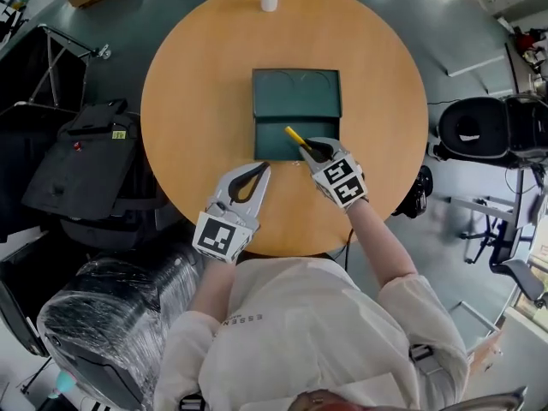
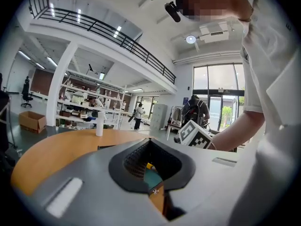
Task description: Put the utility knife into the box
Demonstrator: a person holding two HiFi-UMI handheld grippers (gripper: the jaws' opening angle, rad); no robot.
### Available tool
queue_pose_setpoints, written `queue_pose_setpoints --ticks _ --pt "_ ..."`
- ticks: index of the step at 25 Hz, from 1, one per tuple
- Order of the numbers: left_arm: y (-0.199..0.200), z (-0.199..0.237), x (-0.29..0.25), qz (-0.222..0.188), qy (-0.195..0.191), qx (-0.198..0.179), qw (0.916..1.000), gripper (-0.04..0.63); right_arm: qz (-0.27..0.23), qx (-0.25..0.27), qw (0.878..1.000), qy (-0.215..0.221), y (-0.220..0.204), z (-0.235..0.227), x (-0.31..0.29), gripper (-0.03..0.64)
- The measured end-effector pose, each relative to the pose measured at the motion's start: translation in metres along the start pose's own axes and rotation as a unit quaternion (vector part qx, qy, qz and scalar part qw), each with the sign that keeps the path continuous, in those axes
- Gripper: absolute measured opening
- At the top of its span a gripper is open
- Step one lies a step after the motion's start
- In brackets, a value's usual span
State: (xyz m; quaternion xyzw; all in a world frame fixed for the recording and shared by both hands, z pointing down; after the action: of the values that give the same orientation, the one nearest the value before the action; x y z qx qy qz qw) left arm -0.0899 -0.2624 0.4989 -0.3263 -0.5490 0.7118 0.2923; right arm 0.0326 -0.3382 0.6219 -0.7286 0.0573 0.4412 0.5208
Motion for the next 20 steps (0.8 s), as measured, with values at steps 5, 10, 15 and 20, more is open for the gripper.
queue_pose_setpoints --ticks 5,10,15,20 --pt "-0.009 0.012 -0.009 0.008 -0.001 0.006 0.9999 0.012 0.064 0.004 0.998 0.02 -0.009 -0.01 -0.037 0.044" --pt "-0.014 0.019 -0.013 0.008 0.003 0.022 0.9997 0.012 0.124 0.004 0.992 0.038 -0.021 -0.01 -0.065 0.044" --pt "-0.016 0.02 -0.011 0.011 0.01 0.029 0.9995 0.012 0.156 0.011 0.987 0.033 -0.03 -0.012 -0.074 0.046" --pt "-0.02 0.021 -0.008 0.017 0.013 0.044 0.9988 0.012 0.16 -0.003 0.987 0.029 -0.031 -0.013 -0.075 0.048"
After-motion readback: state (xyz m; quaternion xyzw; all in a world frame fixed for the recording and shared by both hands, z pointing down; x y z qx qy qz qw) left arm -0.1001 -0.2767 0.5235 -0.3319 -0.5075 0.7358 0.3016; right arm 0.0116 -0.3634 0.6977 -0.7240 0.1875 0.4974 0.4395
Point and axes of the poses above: the fingertips, and each gripper's own axes: x backward along the fingers, z to its left, y out of its top, the point moved 4 cm from there along x, backward along the fingers, and after that the axes turned 2 degrees about -x, right-handed, at the moved point
